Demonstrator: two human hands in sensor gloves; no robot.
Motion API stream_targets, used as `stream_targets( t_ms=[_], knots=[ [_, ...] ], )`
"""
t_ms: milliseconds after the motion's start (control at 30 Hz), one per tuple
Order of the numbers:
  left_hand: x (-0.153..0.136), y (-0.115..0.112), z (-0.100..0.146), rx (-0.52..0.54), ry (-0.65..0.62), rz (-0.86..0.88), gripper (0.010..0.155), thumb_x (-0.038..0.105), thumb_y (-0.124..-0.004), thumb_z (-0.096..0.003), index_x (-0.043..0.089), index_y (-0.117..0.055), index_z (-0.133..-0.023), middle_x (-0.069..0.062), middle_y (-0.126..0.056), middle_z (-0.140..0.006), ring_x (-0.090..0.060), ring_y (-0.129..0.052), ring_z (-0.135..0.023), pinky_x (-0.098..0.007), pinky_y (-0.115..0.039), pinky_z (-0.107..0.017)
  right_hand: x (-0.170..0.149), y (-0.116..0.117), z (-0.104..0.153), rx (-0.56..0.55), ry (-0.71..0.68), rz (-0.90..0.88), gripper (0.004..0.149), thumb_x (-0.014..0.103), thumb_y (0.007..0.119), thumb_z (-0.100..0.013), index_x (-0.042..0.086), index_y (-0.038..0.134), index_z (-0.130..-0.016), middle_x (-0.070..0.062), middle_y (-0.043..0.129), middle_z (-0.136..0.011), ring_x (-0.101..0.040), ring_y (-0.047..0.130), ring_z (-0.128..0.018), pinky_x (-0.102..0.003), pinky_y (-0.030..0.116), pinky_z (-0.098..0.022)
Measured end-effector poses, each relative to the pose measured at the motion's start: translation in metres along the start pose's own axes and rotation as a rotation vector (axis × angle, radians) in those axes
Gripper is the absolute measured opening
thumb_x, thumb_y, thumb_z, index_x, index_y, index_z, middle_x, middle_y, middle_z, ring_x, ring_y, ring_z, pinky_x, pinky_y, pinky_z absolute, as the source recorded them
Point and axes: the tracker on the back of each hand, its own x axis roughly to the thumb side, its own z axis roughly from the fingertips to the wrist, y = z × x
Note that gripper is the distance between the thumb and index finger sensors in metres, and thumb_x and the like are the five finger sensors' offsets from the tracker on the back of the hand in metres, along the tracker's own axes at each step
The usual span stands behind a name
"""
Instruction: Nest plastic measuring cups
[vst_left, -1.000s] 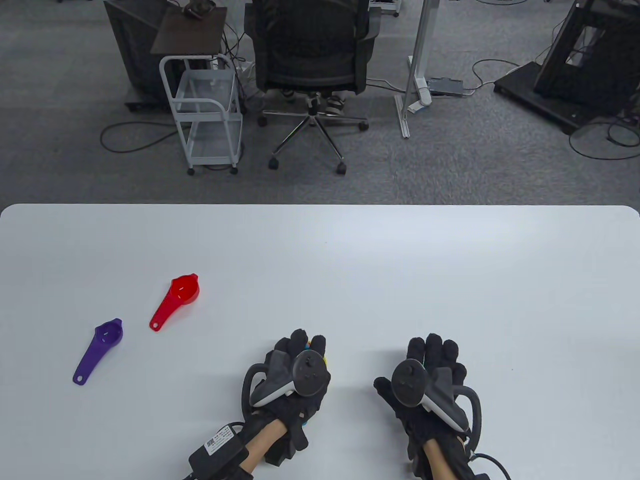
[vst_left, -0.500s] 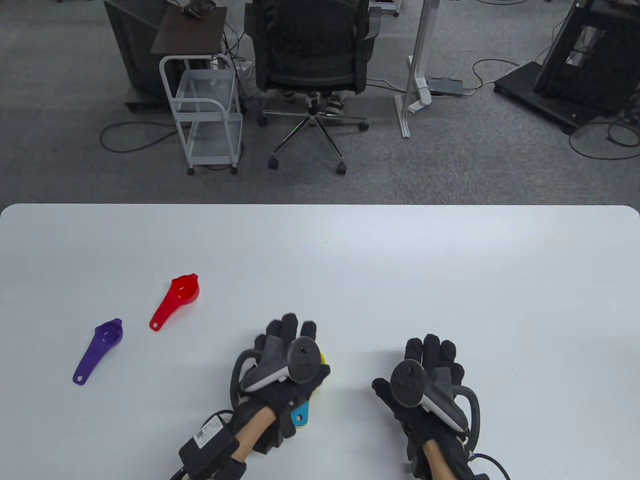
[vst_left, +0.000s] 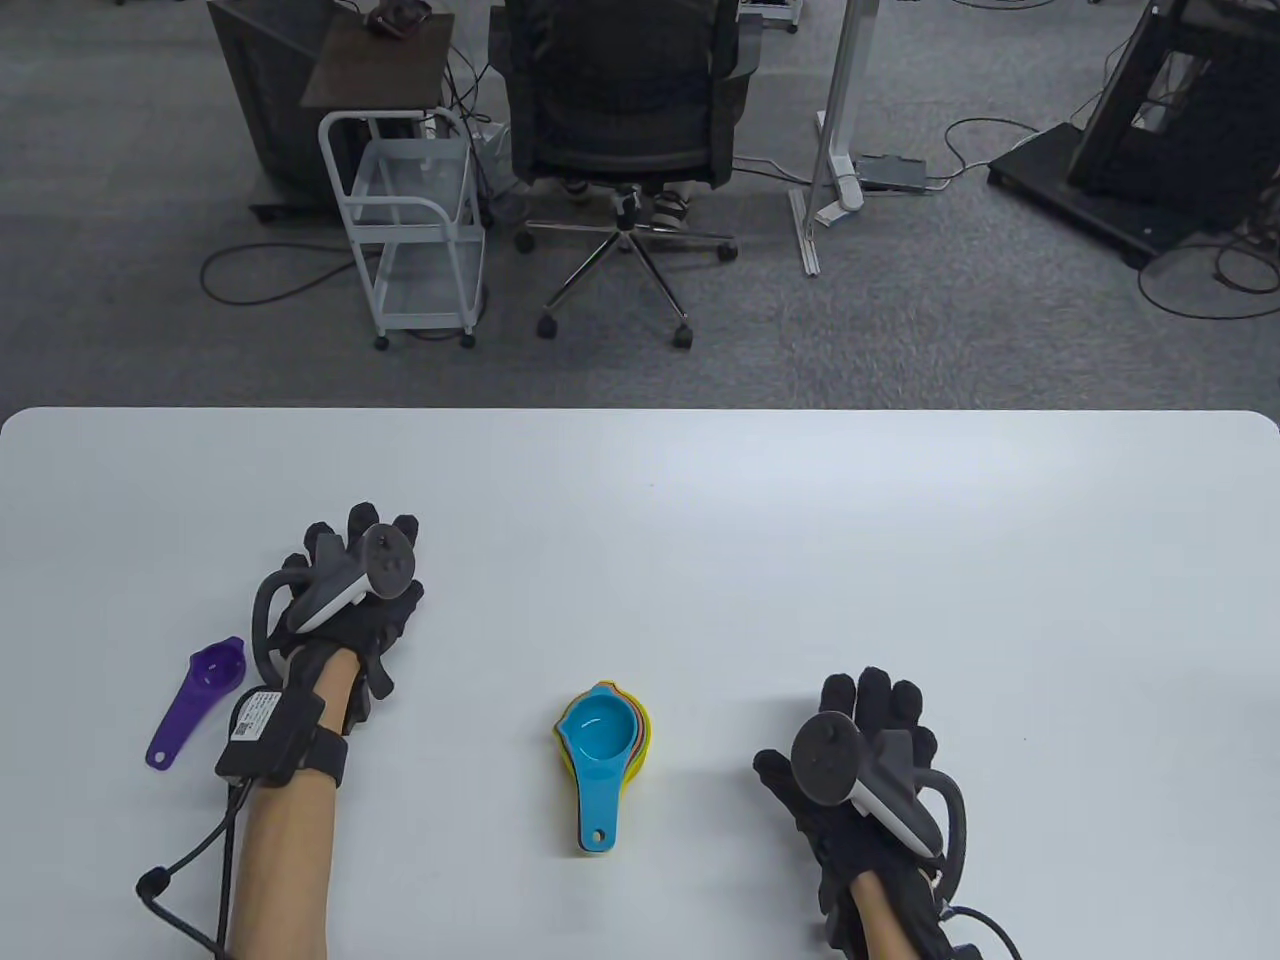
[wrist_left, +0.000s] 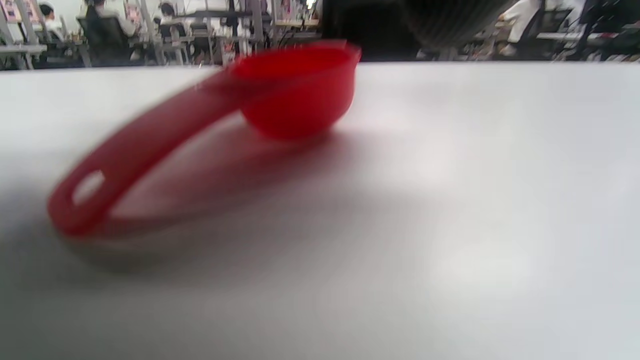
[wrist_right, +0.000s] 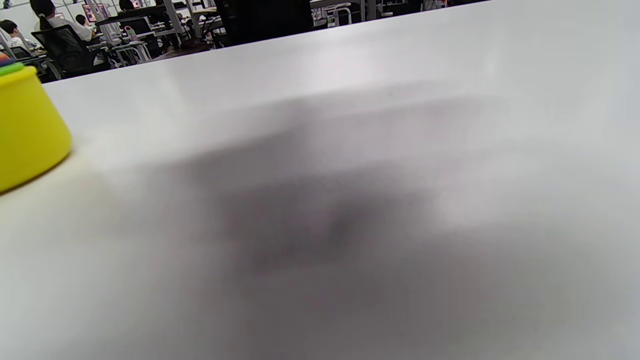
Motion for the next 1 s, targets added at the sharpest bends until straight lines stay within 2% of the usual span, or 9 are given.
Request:
stream_targets(
  t_ms=[67, 133, 267, 367, 500, 567, 767, 867, 1000],
  knots=[
    [0.0, -0.004, -0.01, -0.027, 0.017, -0.005, 0.071, 0.055, -0.064, -0.0562, 0.045, -0.021, -0.111, -0.006, -0.015, -0.124, -0.056, -0.032, -0.112, -0.072, -0.037, -0.076, -0.002, 0.001, -0.001, 0.008, 0.01, 0.009, 0.099, 0.063, 0.046, -0.055, -0.005, 0.002, -0.111, -0.044, -0.011, -0.107, -0.066, -0.007, -0.088, -0.079, 0.013, -0.064],
    [0.001, -0.008, -0.017, -0.072, 0.032, -0.004, 0.065, 0.049, -0.065, -0.0573, 0.046, -0.028, -0.111, -0.005, -0.027, -0.126, -0.049, -0.049, -0.111, -0.067, -0.048, -0.076, -0.003, 0.002, -0.001, 0.012, 0.018, 0.009, 0.099, 0.063, 0.046, -0.055, -0.005, 0.002, -0.111, -0.044, -0.011, -0.107, -0.067, -0.007, -0.089, -0.079, 0.013, -0.064],
    [0.009, -0.013, -0.018, -0.084, 0.037, -0.031, 0.068, 0.048, -0.065, -0.0574, 0.045, -0.024, -0.112, -0.016, -0.038, -0.124, -0.049, -0.05, -0.099, -0.062, -0.048, -0.072, -0.004, 0.002, -0.001, 0.017, 0.027, 0.007, 0.099, 0.063, 0.046, -0.055, -0.005, 0.002, -0.111, -0.044, -0.011, -0.107, -0.067, -0.006, -0.089, -0.079, 0.013, -0.064],
    [0.021, -0.004, -0.005, -0.026, 0.004, -0.062, 0.09, 0.051, -0.067, -0.0564, 0.006, -0.012, -0.111, -0.027, -0.044, -0.118, -0.049, -0.057, -0.093, -0.062, -0.055, -0.067, -0.002, 0.002, -0.001, 0.019, 0.024, 0.017, 0.099, 0.063, 0.046, -0.055, -0.005, 0.002, -0.111, -0.044, -0.011, -0.107, -0.067, -0.006, -0.089, -0.079, 0.013, -0.064],
    [0.05, 0.018, 0.035, 0.072, -0.1, -0.022, 0.094, 0.058, -0.066, -0.0561, -0.001, -0.018, -0.112, -0.031, -0.042, -0.114, -0.044, -0.067, -0.088, -0.059, -0.063, -0.064, 0.002, 0.002, 0.0, 0.029, 0.013, 0.026, 0.099, 0.063, 0.046, -0.055, -0.004, 0.001, -0.111, -0.043, -0.012, -0.108, -0.066, -0.006, -0.089, -0.079, 0.013, -0.064],
    [0.076, 0.027, 0.065, 0.124, -0.17, 0.01, 0.082, 0.06, -0.064, -0.0571, 0.007, -0.037, -0.114, -0.031, -0.047, -0.112, -0.043, -0.071, -0.084, -0.058, -0.066, -0.062, 0.005, 0.001, 0.001, 0.033, 0.0, 0.031, 0.099, 0.063, 0.046, -0.055, -0.004, 0.001, -0.111, -0.043, -0.012, -0.108, -0.066, -0.006, -0.09, -0.079, 0.012, -0.065],
    [0.151, 0.021, 0.133, 0.064, -0.282, 0.128, 0.082, 0.058, -0.061, -0.06, 0.005, -0.034, -0.117, -0.033, -0.043, -0.109, -0.045, -0.065, -0.083, -0.061, -0.061, -0.061, 0.013, 0.0, 0.006, 0.031, -0.041, 0.034, 0.099, 0.063, 0.046, -0.055, -0.004, 0.001, -0.111, -0.044, -0.011, -0.108, -0.067, -0.006, -0.09, -0.079, 0.013, -0.064],
    [0.185, 0.014, 0.16, 0.071, -0.261, 0.067, 0.082, 0.056, -0.059, -0.0613, 0.003, -0.03, -0.117, -0.034, -0.041, -0.107, -0.047, -0.063, -0.083, -0.064, -0.059, -0.061, 0.015, -0.001, 0.008, 0.033, -0.051, 0.035, 0.099, 0.063, 0.046, -0.055, -0.005, 0.001, -0.111, -0.044, -0.011, -0.108, -0.067, -0.006, -0.09, -0.079, 0.013, -0.064],
    [0.211, 0.007, 0.177, 0.089, -0.181, 0.004, 0.082, 0.054, -0.057, -0.0623, 0.001, -0.028, -0.117, -0.036, -0.04, -0.105, -0.049, -0.06, -0.083, -0.066, -0.056, -0.061, 0.015, -0.001, 0.008, 0.034, -0.053, 0.035, 0.099, 0.063, 0.046, -0.055, -0.005, 0.001, -0.111, -0.044, -0.011, -0.108, -0.067, -0.005, -0.09, -0.079, 0.013, -0.064]
  ],
)
